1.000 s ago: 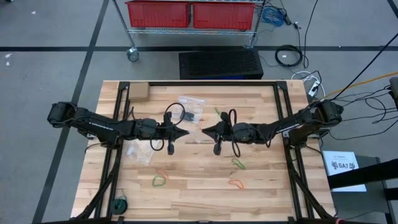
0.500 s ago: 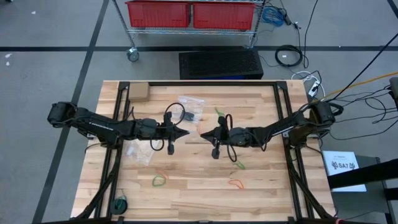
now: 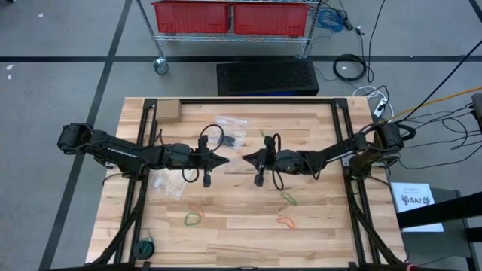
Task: Sort rubber bands
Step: Put the orange rubber band into the right transparent zip bag
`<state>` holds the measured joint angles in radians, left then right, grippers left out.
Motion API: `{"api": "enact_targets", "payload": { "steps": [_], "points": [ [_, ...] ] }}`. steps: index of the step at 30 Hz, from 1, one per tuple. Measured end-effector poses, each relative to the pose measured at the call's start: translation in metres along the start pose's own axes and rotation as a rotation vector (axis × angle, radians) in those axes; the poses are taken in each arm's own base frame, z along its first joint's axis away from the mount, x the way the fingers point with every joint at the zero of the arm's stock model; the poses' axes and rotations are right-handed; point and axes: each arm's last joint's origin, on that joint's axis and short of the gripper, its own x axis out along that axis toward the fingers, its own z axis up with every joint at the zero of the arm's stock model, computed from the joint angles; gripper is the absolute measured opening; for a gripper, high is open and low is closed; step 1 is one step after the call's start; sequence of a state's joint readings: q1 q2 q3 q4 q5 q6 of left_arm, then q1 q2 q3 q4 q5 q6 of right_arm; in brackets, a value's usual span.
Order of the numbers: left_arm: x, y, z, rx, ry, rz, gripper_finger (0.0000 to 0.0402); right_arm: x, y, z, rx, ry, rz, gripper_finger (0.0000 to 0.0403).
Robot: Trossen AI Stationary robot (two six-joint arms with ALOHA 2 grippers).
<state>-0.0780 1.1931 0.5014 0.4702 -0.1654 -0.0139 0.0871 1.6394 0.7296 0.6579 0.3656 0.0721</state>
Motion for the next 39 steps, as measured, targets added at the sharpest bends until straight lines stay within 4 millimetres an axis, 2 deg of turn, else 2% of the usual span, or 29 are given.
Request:
{"api": "enact_targets", "payload": {
  "steps": [5, 13, 28, 39],
  "points": [
    [0.000, 0.000, 0.000, 0.000, 0.000, -0.001, 0.0000, 0.003, -0.001, 0.007, -0.047, -0.017, -0.006, 0.0000],
    [0.000, 0.000, -0.001, 0.001, 0.006, -0.004, 0.0000, 0.007, 0.010, 0.024, -0.178, 0.007, 0.016, 0.0000],
    [0.000, 0.000, -0.001, 0.001, 0.009, -0.004, 0.0000, -0.001, 0.030, 0.021, -0.246, 0.047, -0.003, 0.0000],
    [0.000, 0.000, -0.001, -0.002, 0.009, -0.004, 0.0000, -0.005, 0.037, 0.015, -0.207, 0.097, 0.000, 0.0000]
  ]
}}
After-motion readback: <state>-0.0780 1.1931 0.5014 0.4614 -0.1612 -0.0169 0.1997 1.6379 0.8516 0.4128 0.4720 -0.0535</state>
